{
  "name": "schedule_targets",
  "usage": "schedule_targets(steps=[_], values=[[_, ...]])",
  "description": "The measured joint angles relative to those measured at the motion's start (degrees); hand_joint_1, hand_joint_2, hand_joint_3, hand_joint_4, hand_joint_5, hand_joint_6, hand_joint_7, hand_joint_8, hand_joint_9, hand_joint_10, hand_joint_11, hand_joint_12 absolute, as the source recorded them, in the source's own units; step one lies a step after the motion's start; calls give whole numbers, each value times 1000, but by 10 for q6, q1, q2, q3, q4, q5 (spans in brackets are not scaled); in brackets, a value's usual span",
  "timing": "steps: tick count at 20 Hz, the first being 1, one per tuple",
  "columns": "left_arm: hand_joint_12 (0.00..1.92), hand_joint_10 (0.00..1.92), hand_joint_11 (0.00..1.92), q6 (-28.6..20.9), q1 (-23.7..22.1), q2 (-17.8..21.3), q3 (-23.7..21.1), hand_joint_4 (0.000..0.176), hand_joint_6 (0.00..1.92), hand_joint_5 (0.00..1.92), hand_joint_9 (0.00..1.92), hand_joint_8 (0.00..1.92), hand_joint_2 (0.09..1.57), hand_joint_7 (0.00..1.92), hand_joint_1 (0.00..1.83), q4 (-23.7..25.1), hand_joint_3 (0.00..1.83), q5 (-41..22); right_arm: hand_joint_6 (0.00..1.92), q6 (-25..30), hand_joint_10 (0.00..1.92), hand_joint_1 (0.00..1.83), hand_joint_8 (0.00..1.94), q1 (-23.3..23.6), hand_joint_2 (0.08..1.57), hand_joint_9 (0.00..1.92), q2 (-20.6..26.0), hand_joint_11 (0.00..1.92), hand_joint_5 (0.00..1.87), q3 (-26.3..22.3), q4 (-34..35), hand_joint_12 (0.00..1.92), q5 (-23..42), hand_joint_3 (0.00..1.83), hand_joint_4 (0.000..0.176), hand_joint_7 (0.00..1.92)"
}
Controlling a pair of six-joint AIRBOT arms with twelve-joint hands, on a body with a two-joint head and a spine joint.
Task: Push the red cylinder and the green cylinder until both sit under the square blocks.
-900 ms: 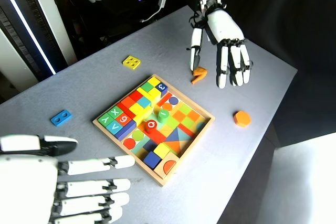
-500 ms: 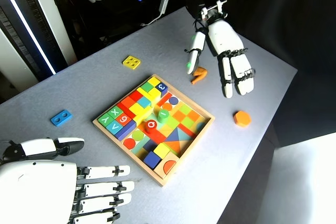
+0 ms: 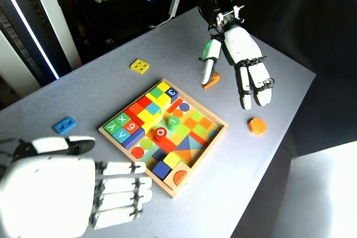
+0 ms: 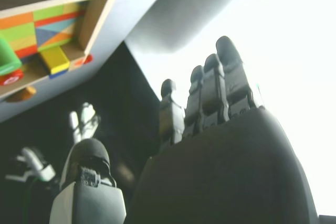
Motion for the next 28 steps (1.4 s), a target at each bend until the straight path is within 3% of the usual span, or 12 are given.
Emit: schedule_targets(steps=[1,2,6,8,12,15,20,21,23,24,26,28], values=[[431,1,0,0,-1,0,3,159,0,157,31,0,1147,28,58,0,3,5,5,12,4,461,1,5,1112,144,-4,0,440,0,-21,812,5,1,46,212],[426,0,0,0,-4,0,4,136,0,146,30,0,1173,18,45,-2,11,10,6,18,2,472,1,7,1113,136,-6,0,460,0,-29,862,9,0,54,207],[349,1,0,0,-10,-8,14,126,0,153,22,1,1170,27,66,-3,0,15,8,38,0,485,0,14,1097,76,-24,0,519,0,-64,801,24,0,34,177],[395,1,0,0,-13,-12,15,132,0,141,25,0,1172,10,44,1,3,24,2,45,6,463,4,17,1080,17,-33,0,510,3,-79,514,32,0,72,135],[397,6,0,0,-14,-14,23,124,0,132,36,2,1190,15,13,0,2,28,1,49,0,433,0,19,1072,0,-53,0,516,10,-90,242,43,0,109,94],[430,9,0,0,-17,-18,27,133,0,129,57,1,1181,21,11,0,0,35,2,53,0,403,3,24,1067,0,-73,0,495,16,-103,62,47,0,145,47],[463,5,0,0,-18,-26,35,120,1,123,58,0,1182,1,1,1,1,44,0,52,0,311,0,24,1075,0,-106,0,457,32,-106,0,54,2,162,0],[718,20,0,0,-18,-27,38,125,2,124,128,1,1181,37,0,0,0,46,0,52,0,301,0,24,1075,0,-108,0,446,34,-107,0,52,2,167,0],[735,6,0,0,-18,-28,39,115,0,122,118,1,1200,14,35,1,1,49,0,41,0,301,0,25,1078,0,-112,0,432,35,-103,0,46,3,165,0],[769,2,0,0,-19,-28,39,127,0,118,109,0,1195,2,31,0,0,49,2,37,0,309,0,25,1072,0,-116,0,438,37,-97,0,44,0,162,0],[601,6,0,0,-21,-31,40,127,1,102,41,0,1201,0,14,0,1,50,0,30,0,273,0,25,1076,0,-127,0,410,43,-88,0,40,2,165,0],[350,7,0,0,-21,-35,42,106,1,108,30,0,1200,0,16,0,0,52,0,25,0,253,0,25,1081,0,-134,0,399,44,-84,0,38,4,165,0]])
